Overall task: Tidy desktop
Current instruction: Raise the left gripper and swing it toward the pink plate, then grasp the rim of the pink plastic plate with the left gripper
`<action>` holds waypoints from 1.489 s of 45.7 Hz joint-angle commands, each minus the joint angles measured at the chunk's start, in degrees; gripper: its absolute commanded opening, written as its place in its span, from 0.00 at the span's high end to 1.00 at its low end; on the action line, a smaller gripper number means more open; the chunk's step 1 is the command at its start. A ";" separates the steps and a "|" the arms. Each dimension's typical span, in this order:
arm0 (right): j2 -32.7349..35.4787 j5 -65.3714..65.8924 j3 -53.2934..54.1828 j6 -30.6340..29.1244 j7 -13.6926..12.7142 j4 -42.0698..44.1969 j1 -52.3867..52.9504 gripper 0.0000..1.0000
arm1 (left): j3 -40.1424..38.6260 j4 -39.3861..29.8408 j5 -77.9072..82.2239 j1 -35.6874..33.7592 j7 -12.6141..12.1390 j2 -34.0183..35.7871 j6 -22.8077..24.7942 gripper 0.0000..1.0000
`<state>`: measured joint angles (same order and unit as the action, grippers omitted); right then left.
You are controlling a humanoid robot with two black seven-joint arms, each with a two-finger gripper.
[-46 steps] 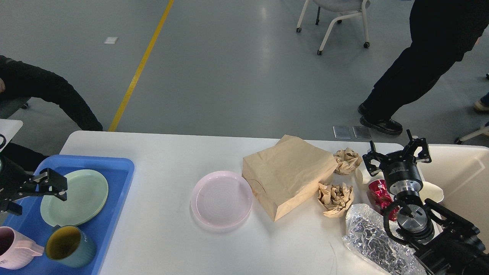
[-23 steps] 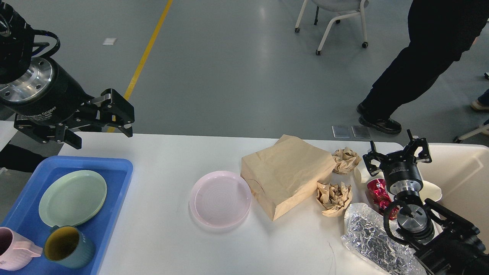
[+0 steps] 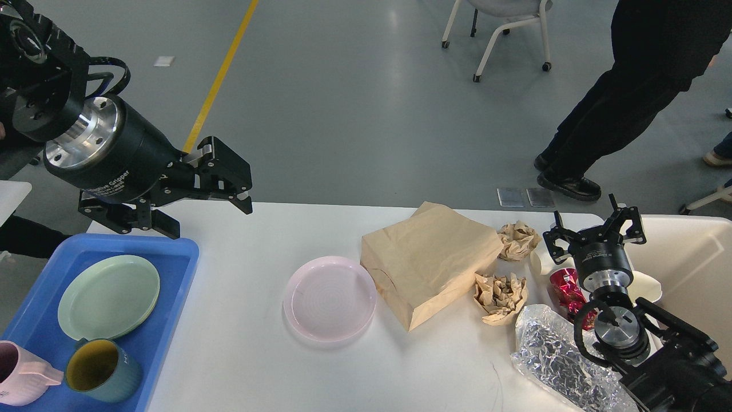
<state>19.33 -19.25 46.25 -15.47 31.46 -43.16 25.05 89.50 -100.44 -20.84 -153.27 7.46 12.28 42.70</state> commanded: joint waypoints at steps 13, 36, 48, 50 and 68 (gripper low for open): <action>0.00 0.00 -0.02 0.00 0.00 0.00 0.00 0.00 | -5.03 4.73 0.71 17.12 -0.60 0.02 -8.58 0.04; 0.09 0.00 -0.01 0.00 0.00 0.00 0.00 0.00 | -18.48 18.88 -0.07 55.18 -0.16 2.13 -30.29 0.05; 0.00 0.00 -0.01 0.00 0.00 0.00 0.00 0.00 | -29.82 28.19 -3.33 71.88 -1.48 -4.27 -48.57 0.11; 0.00 0.00 -0.02 0.00 0.00 0.00 0.00 0.00 | -29.99 29.59 -3.50 73.29 -2.53 -5.51 -50.42 0.11; 0.00 0.00 -0.02 0.00 0.00 0.00 0.00 0.00 | -31.93 35.49 -2.54 77.86 -5.26 -5.69 -50.96 0.07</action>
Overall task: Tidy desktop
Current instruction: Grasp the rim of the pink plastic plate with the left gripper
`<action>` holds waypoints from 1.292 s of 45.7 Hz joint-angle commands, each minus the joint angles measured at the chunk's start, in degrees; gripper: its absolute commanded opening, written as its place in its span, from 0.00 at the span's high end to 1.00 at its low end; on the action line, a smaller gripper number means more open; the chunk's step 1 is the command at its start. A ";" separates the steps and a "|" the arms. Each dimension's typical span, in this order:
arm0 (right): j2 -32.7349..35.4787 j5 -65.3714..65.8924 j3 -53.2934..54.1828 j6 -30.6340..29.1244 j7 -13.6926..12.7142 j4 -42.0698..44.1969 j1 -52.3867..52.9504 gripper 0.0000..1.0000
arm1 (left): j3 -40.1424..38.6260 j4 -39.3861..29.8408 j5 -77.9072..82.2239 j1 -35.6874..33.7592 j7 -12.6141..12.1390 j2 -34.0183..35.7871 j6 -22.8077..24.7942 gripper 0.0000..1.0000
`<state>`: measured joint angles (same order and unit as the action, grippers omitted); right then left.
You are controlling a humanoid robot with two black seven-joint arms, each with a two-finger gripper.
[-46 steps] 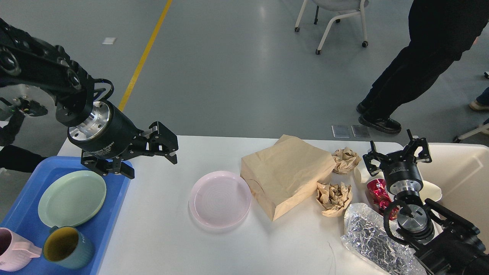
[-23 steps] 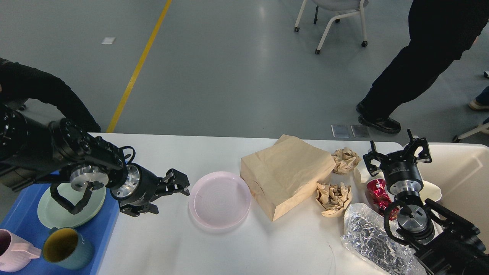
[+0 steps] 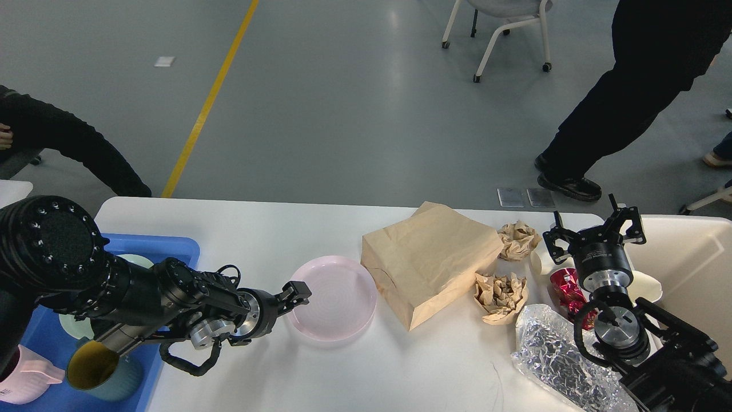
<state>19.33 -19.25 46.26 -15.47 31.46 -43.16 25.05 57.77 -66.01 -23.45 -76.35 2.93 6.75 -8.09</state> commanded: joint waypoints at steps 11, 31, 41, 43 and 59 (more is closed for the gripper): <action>0.01 0.00 -0.03 0.00 0.01 0.00 0.00 0.00 | -1.43 1.85 2.44 2.08 -0.64 0.28 0.26 0.28; 0.01 0.00 0.06 0.00 0.01 0.00 0.00 0.00 | -1.96 1.85 6.66 2.35 -1.08 1.08 3.87 0.58; 0.01 0.00 -0.03 0.00 0.01 0.00 0.00 0.00 | -2.31 3.07 6.66 3.40 -1.35 0.90 3.78 0.62; 0.01 0.00 0.06 0.00 0.01 0.00 0.00 0.00 | -2.31 3.60 6.66 3.49 -1.35 0.81 3.78 0.63; 0.01 0.00 -0.03 0.00 0.01 0.00 0.00 0.00 | -2.40 5.18 6.66 4.90 -1.26 0.55 3.78 0.67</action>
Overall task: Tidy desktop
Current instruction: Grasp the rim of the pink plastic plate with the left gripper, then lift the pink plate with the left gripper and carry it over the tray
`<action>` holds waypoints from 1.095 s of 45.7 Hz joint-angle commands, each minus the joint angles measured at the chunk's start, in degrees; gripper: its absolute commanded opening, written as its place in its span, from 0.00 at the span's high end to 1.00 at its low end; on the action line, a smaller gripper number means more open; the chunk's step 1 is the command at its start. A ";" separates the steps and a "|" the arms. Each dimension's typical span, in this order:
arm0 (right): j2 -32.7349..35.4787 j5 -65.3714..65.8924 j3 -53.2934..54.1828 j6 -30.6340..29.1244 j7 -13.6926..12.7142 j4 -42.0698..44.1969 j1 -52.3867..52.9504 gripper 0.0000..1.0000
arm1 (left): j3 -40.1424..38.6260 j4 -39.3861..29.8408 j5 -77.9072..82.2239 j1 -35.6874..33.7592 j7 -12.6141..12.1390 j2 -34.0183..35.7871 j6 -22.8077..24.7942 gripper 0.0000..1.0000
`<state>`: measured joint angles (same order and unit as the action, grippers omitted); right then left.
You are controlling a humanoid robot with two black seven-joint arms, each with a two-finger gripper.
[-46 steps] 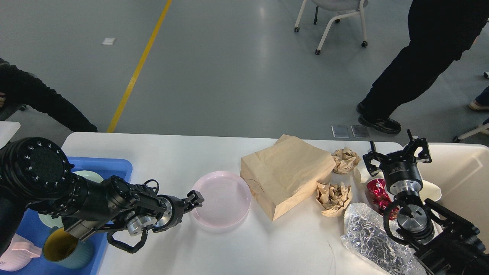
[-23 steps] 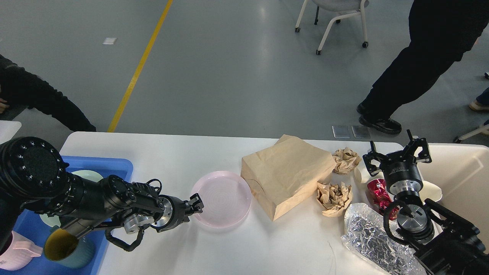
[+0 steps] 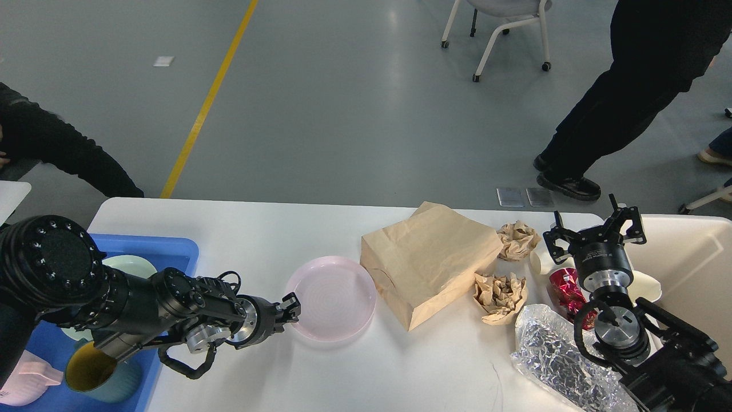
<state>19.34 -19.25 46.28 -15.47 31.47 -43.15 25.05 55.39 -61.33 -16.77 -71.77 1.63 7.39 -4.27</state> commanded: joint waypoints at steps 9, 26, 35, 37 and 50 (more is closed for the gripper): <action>0.00 0.00 0.04 0.00 0.00 0.00 0.00 0.00 | -0.02 1.56 0.07 1.10 0.04 -0.53 0.06 0.69; 0.00 0.00 0.04 0.00 0.00 0.00 0.00 0.00 | -0.28 2.09 0.07 1.10 -0.05 -0.53 1.19 0.79; 0.00 0.00 -0.05 0.00 0.00 0.00 0.00 0.00 | -0.28 2.00 0.07 0.93 -0.14 -0.45 3.04 0.86; 0.00 0.00 0.04 0.00 0.00 0.00 0.00 0.00 | -0.28 2.00 0.07 0.84 -0.23 -0.45 3.74 0.91; 0.00 0.00 -0.05 0.00 0.00 0.00 0.00 0.00 | -0.20 1.91 -0.37 0.49 -1.02 -0.18 5.94 1.00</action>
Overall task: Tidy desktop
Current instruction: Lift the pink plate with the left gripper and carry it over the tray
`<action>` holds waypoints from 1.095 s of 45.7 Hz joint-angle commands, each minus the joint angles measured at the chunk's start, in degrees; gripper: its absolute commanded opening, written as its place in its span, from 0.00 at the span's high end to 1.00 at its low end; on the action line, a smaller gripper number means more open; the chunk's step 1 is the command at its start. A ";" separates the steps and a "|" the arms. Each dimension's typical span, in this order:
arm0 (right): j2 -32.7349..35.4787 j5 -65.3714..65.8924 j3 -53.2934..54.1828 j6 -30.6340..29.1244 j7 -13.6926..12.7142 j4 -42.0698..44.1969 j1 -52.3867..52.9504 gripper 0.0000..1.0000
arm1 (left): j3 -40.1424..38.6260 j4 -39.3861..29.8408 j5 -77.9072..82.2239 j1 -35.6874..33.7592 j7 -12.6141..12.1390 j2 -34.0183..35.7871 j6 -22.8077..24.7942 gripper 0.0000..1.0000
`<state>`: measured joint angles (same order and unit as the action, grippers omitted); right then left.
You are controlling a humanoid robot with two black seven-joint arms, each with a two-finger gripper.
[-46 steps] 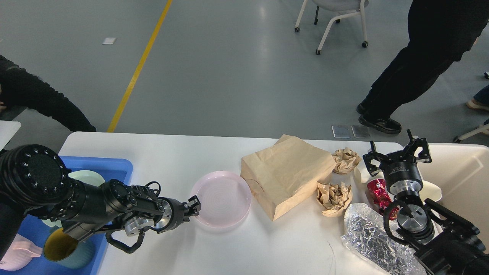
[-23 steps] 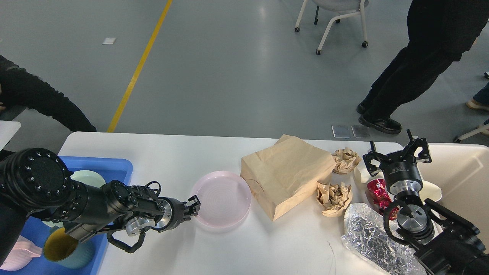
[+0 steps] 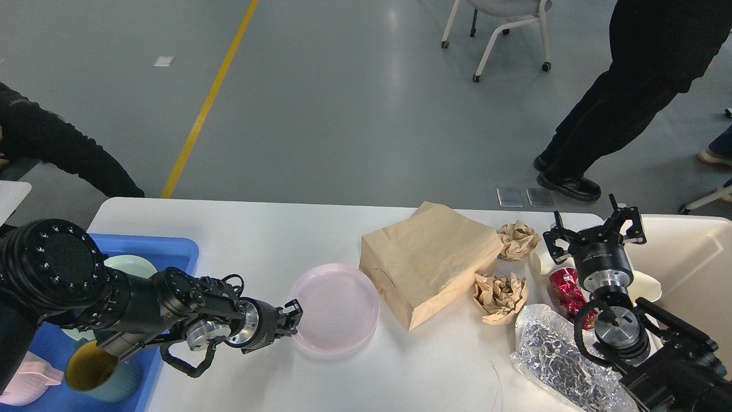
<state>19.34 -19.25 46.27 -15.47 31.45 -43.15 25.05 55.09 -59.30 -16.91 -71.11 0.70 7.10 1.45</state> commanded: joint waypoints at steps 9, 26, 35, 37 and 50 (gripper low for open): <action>0.00 0.00 -0.04 0.00 0.02 0.00 0.00 0.00 | 0.63 -3.10 -0.40 -3.32 -0.35 2.12 2.32 1.00; 0.00 0.00 -0.04 0.00 0.02 0.18 0.00 0.00 | 13.28 -29.19 -0.58 -31.79 0.09 14.34 8.04 1.00; 0.00 0.00 -0.04 0.00 0.02 0.18 0.00 0.00 | 24.35 -38.26 -1.02 -50.60 0.79 14.17 19.54 1.00; 0.00 0.00 -0.04 0.00 0.02 0.18 0.00 0.00 | 26.73 -38.96 -1.02 -54.38 1.23 14.08 23.23 1.00; 0.00 0.00 -0.04 0.00 0.02 0.18 0.00 0.00 | 33.41 -39.05 -1.02 -63.98 3.16 15.05 32.83 1.00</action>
<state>19.34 -19.25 46.27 -15.47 31.47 -42.97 25.05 87.28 -98.74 -17.96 -134.47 3.41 21.45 33.73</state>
